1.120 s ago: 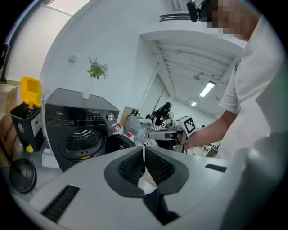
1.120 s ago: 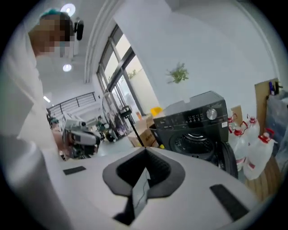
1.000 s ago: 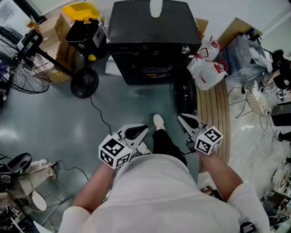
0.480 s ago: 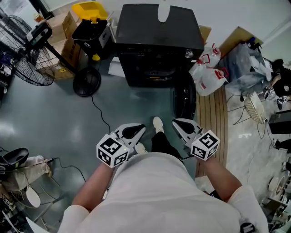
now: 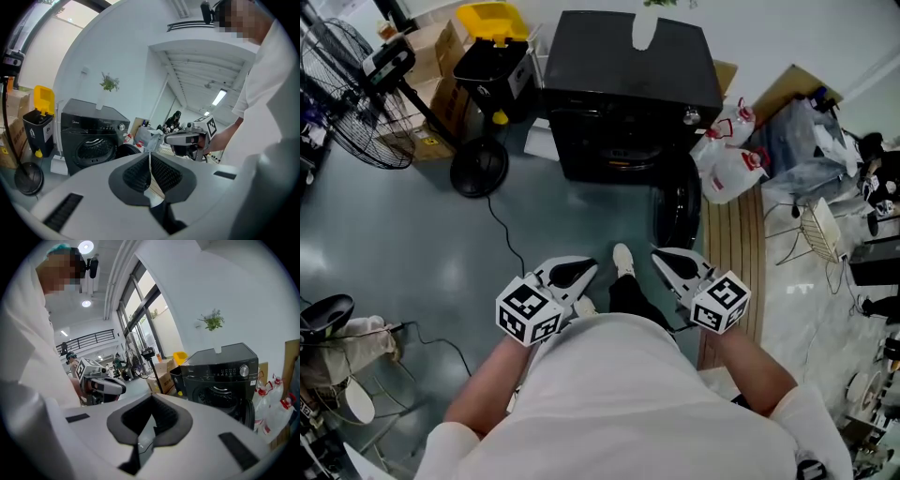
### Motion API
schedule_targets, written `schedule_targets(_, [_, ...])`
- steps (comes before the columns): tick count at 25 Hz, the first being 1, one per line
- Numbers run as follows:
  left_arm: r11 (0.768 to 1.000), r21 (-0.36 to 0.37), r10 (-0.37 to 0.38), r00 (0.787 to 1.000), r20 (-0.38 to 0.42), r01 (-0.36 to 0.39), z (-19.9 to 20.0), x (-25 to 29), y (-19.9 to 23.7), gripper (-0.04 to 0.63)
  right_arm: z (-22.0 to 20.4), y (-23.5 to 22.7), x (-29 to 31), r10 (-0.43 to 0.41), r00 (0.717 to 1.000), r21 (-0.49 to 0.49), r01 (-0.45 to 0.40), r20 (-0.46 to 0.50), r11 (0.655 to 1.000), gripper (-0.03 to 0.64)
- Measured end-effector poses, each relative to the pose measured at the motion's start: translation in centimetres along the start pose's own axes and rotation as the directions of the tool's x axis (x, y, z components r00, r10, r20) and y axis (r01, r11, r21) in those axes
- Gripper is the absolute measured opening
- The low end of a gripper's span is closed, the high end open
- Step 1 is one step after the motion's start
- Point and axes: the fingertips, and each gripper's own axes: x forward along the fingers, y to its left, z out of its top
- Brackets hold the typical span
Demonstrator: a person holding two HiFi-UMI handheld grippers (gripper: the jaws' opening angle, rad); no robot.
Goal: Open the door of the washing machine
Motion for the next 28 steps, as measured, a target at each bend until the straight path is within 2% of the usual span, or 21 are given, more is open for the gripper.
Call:
schedule_targets(19, [0.999, -0.021, 0.028, 1.000, 0.005, -0.028, -0.7, -1.3, 0.3, 0.025, -0.2, 1.1, 1.4, 0.033, 0.999, -0.040, -0.035, -0.042, 0.999, 0.008])
schedule_targets(28, [0.999, -0.034, 0.032, 0.999, -0.001, -0.033, -0.9, -0.5, 1.0, 0.025, -0.5, -0.7, 1.5, 0.016, 0.998, -0.036, -0.018, -0.054, 0.999, 0.008])
